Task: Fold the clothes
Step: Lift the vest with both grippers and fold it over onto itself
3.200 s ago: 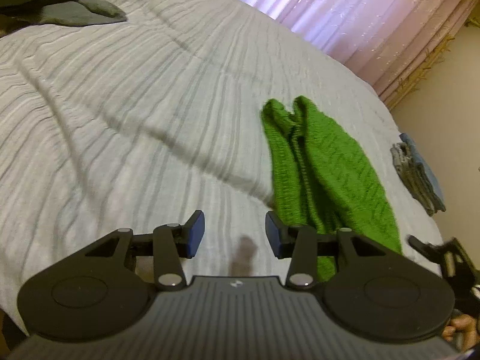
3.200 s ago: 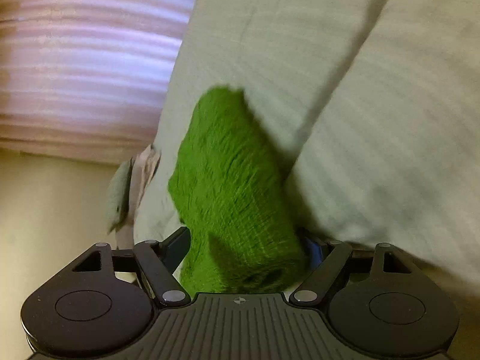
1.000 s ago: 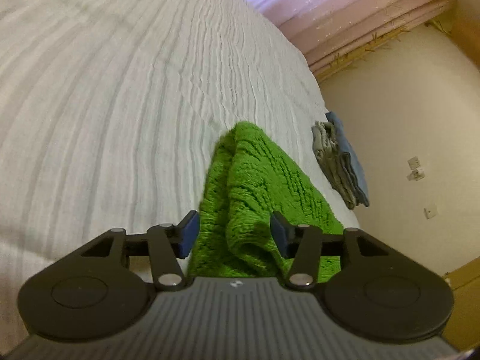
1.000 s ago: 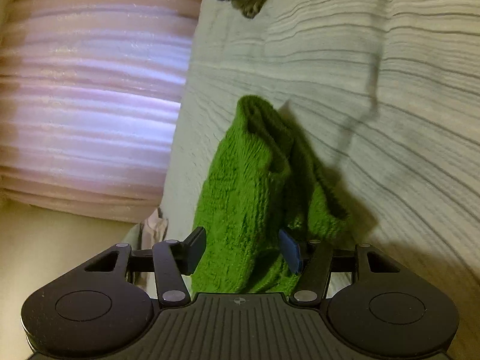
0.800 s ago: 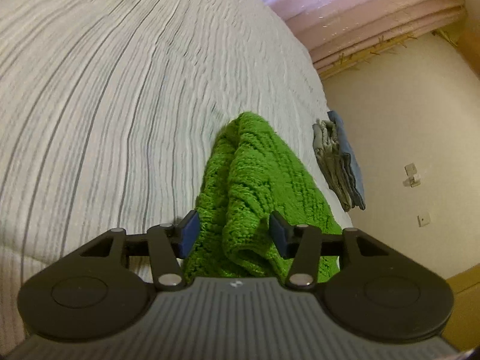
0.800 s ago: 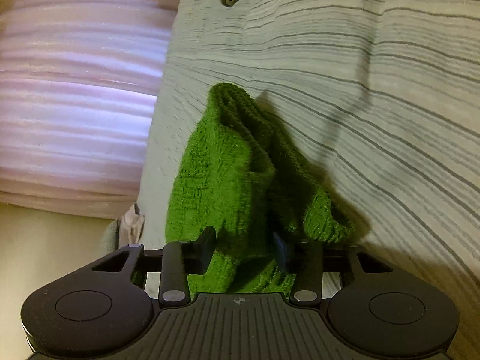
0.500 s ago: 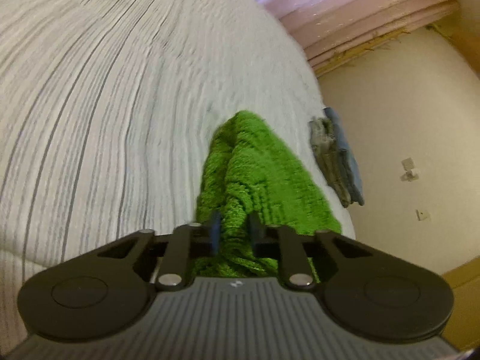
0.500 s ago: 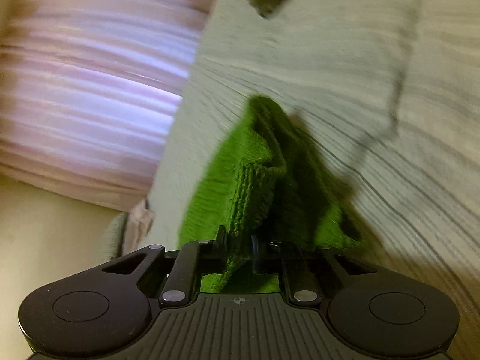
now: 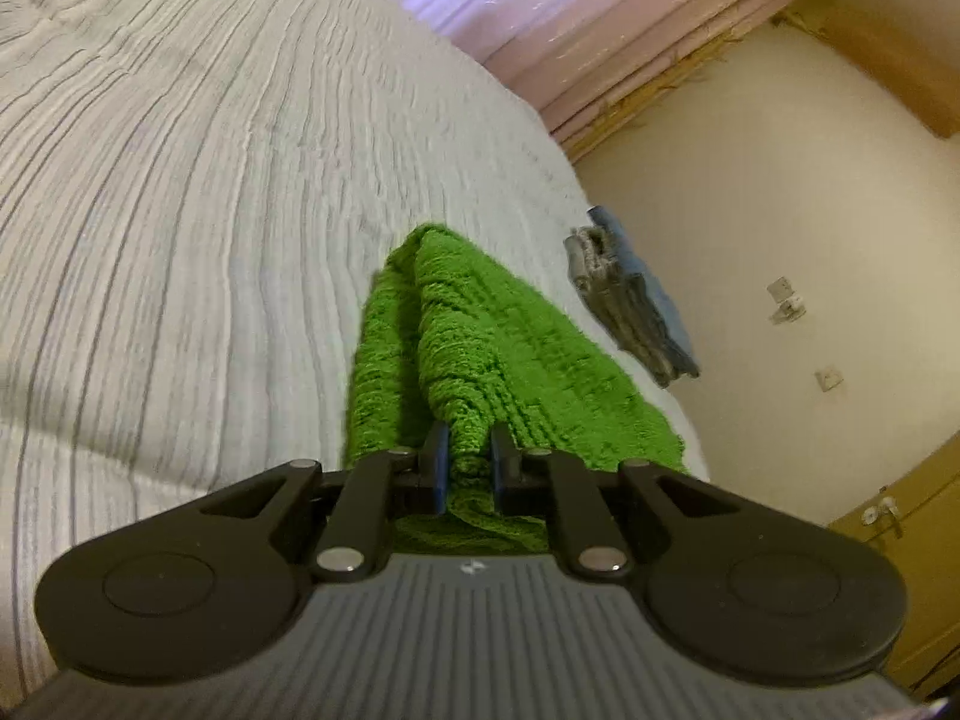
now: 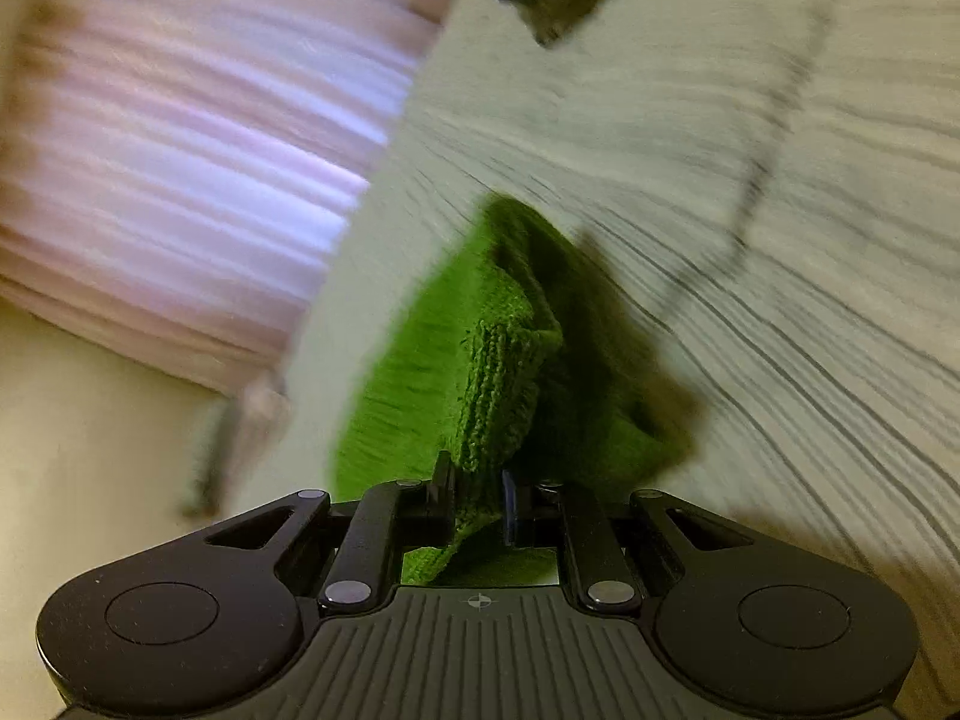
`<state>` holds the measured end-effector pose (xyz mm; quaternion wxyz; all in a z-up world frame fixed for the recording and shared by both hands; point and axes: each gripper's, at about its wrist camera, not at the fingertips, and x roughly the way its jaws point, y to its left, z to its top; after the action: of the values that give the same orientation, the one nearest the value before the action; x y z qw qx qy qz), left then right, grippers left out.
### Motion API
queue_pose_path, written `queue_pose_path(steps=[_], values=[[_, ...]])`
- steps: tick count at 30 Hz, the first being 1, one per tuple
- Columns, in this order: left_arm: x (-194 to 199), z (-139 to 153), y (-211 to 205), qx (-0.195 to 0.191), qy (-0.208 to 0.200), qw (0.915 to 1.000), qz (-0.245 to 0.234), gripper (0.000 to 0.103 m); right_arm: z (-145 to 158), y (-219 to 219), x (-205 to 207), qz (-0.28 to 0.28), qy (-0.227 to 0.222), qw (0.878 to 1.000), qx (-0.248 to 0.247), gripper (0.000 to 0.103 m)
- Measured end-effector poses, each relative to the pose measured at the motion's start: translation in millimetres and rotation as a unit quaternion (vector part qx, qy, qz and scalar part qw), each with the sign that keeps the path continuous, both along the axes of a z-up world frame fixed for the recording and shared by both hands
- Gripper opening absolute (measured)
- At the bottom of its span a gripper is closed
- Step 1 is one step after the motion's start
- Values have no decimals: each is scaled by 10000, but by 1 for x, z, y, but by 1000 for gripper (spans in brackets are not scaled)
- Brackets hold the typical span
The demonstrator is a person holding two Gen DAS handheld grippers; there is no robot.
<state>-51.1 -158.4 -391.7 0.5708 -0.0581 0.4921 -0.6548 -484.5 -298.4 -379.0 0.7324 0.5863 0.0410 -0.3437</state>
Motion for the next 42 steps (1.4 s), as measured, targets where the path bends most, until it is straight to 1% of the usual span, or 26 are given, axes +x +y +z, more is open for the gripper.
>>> queue_pose_path(steps=[2,3,4,5,6,8,9,11,12,14,18,20,21,22,24,25,26,27,28,30,32,34,37,38,41,42], values=[[-4,-9,0,179,-224,9996,42,11,-11,6,1,-43,177,9998,22,13],[-7,-8,0,179,-307,9994,40,11,-9,8,-1,-90,68,9999,-12,24],[-9,-6,0,180,-390,9991,39,11,-7,10,-4,-138,-36,9999,-47,40],[-12,-5,0,179,-465,9988,36,14,-3,12,-7,-211,-25,9997,-103,49],[-14,-3,-2,177,-490,9986,31,14,2,13,-11,-318,15,9993,-183,55],[-12,-3,-2,215,-418,9989,31,15,5,13,-18,-474,25,9986,-243,55],[-11,-4,-2,221,-368,9991,55,15,4,12,-22,-527,-2,9984,-227,54],[-9,-6,-1,230,-279,9993,101,16,-1,11,-25,-531,-76,9984,-189,15],[-10,-7,0,222,-286,9993,111,16,-5,11,-24,-512,-96,9985,-162,5],[-11,-6,-1,218,-331,9991,117,15,-7,19,-24,-578,-84,9978,-304,4],[-9,-8,-1,216,-270,9993,136,14,15,49,-19,-674,147,9922,-1039,3],[-9,-10,-2,222,-288,9992,136,14,9,48,-12,-657,661,9910,-957,3],[-10,-11,-2,229,-299,9992,136,14,0,43,-10,-627,785,9922,-734,3],[-10,-12,-3,236,-311,9991,135,14,-9,39,-8,-650,740,9935,-565,3],[-12,-13,-3,246,-366,9989,125,14,-8,37,-6,-582,798,9935,-568,4],[-12,-12,-3,249,-404,9988,117,15,-5,36,-5,-529,862,9930,-605,10],[-12,-11,-3,254,-418,9987,104,16,1,33,-7,-525,899,9923,-668,22],[-10,-10,-3,280,-348,9990,85,16,6,30,-10,-522,936,9915,-732,52],[-8,-9,-3,307,-278,9991,66,17,11,28,-12,-518,973,9907,-795,72],[-3,-6,-4,356,-126,9993,37,20,22,23,-18,-510,1047,9889,-921,71],[3,4,-8,326,-130,9994,64,35,31,11,-23,-538,1061,9880,-988,71],[10,14,-20,258,-239,9993,119,37,35,-9,-25,-553,851,9900,-977,71],[19,22,-51,245,-193,9995,101,45,33,-42,-15,-534,533,9941,-779,71],[21,23,-64,288,-180,9994,107,46,31,-52,-10,-534,436,9952,-697,71],[21,20,-101,429,-107,9990,35,47,21,-72,5,-475,216,9976,-445,71],[19,16,-112,521,-80,9986,-13,47,15,-76,9,-468,152,9983,-326,62]])
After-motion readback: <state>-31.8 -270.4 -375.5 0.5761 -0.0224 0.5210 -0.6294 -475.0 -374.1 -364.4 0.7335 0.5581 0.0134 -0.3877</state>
